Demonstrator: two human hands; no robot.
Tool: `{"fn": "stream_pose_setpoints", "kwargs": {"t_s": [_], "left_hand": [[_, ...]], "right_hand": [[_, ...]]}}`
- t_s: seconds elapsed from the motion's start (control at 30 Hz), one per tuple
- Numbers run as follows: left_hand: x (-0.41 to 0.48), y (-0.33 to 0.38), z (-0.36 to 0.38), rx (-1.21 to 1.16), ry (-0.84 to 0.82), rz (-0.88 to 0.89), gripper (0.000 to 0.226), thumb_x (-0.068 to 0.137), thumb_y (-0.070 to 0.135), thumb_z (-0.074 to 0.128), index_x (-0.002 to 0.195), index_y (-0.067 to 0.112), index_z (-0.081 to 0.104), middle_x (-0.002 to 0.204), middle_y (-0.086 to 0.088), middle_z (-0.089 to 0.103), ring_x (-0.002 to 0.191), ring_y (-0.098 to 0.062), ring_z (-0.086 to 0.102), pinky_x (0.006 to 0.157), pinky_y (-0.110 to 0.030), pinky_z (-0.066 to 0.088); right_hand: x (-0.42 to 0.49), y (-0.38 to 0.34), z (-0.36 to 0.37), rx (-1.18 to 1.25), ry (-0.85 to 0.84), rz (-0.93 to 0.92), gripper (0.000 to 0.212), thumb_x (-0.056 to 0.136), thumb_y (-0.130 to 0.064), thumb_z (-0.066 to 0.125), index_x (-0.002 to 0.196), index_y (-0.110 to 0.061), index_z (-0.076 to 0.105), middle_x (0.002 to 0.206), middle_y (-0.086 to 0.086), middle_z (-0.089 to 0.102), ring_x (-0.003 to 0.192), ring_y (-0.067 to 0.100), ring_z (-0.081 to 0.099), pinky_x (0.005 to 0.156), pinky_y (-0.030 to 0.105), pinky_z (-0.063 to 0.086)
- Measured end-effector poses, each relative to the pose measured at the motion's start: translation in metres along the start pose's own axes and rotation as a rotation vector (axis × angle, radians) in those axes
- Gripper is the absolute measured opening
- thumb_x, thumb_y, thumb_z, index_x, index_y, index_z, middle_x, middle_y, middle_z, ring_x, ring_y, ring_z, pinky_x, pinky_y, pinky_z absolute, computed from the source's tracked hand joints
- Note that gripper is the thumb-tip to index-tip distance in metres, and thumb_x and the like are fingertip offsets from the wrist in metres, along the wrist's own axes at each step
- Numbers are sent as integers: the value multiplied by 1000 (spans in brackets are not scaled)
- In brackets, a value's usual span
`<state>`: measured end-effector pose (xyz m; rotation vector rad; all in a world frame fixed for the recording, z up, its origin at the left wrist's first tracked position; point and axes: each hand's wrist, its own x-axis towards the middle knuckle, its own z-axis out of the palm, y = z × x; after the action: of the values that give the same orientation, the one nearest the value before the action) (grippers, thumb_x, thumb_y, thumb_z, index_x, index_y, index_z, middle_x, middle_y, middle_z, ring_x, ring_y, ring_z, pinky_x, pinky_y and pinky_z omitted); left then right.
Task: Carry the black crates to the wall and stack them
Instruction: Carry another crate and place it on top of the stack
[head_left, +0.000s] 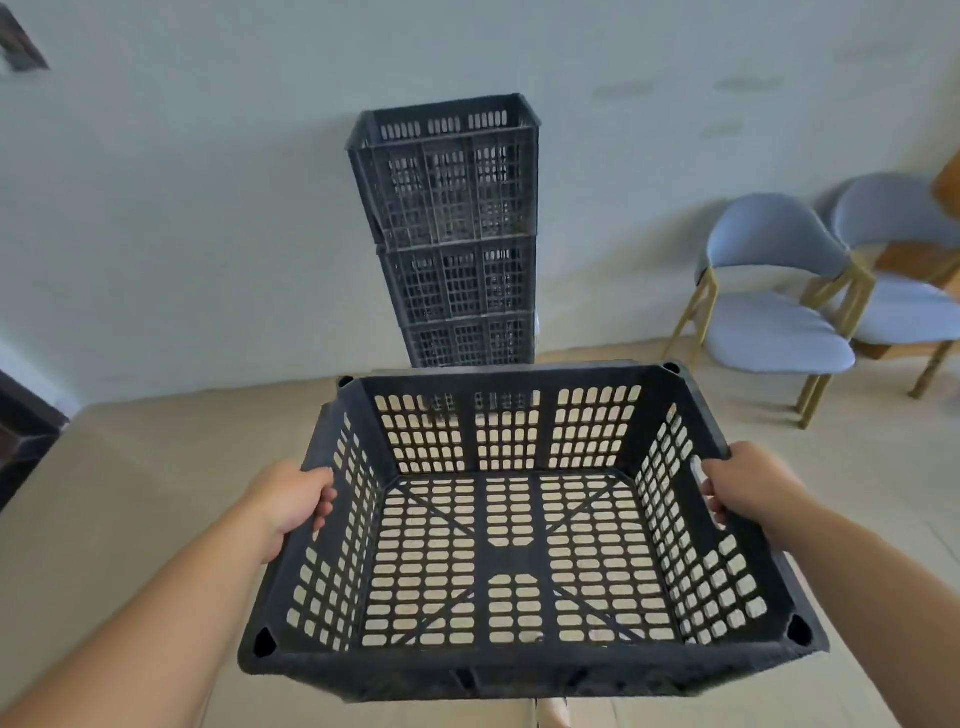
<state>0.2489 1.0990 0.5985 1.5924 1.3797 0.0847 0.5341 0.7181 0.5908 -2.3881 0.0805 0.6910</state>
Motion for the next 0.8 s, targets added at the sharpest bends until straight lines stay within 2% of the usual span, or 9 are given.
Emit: {"fn": "stream_pose_setpoints", "kwargs": {"t_s": [0.2,0.33,0.43,0.57,0.67,0.8], "left_hand": [[67,113,2,32,31,21,24,95,10,58,74,2,64,60,-10,62,55,-24,54,57,-36,49],[96,196,-14,12,33,65,20,92,4,55,73,2,60,61,-12,58,52,-23,51,51,-31,47],[120,254,-34,24,-3,107,22,91,5,54,70,2,60,63,-14,58,54,-25,51,56,-32,46],[162,323,-64,31,-13,158,23,92,10,54,72,4,62,70,-17,60,59,-26,55,63,-37,49],[202,372,-85,29,-36,205,29,99,14,51,75,3,63,71,-16,61,56,-24,57,61,-34,51],[248,438,-118,68,-106,258,38,108,21,45,80,2,62,72,-15,61,56,-20,59,53,-29,53]], "right_hand": [[87,-116,-40,1,-16,-60,21,96,-7,54,89,9,66,72,24,71,57,32,65,71,52,62],[133,-207,-76,15,-49,-164,20,97,-3,52,86,9,63,67,22,65,55,29,60,58,41,57],[158,-272,-98,41,-61,-241,19,98,2,48,86,12,60,65,25,64,57,34,60,61,46,56],[183,-350,-116,46,-22,-307,24,94,5,42,78,13,59,60,27,62,54,36,58,58,46,51],[201,-407,-123,54,-8,-328,23,92,7,41,77,12,58,61,28,60,53,35,57,56,44,51],[221,-484,-132,23,24,-362,18,97,8,43,87,16,55,68,30,62,48,32,58,47,37,53]]}}
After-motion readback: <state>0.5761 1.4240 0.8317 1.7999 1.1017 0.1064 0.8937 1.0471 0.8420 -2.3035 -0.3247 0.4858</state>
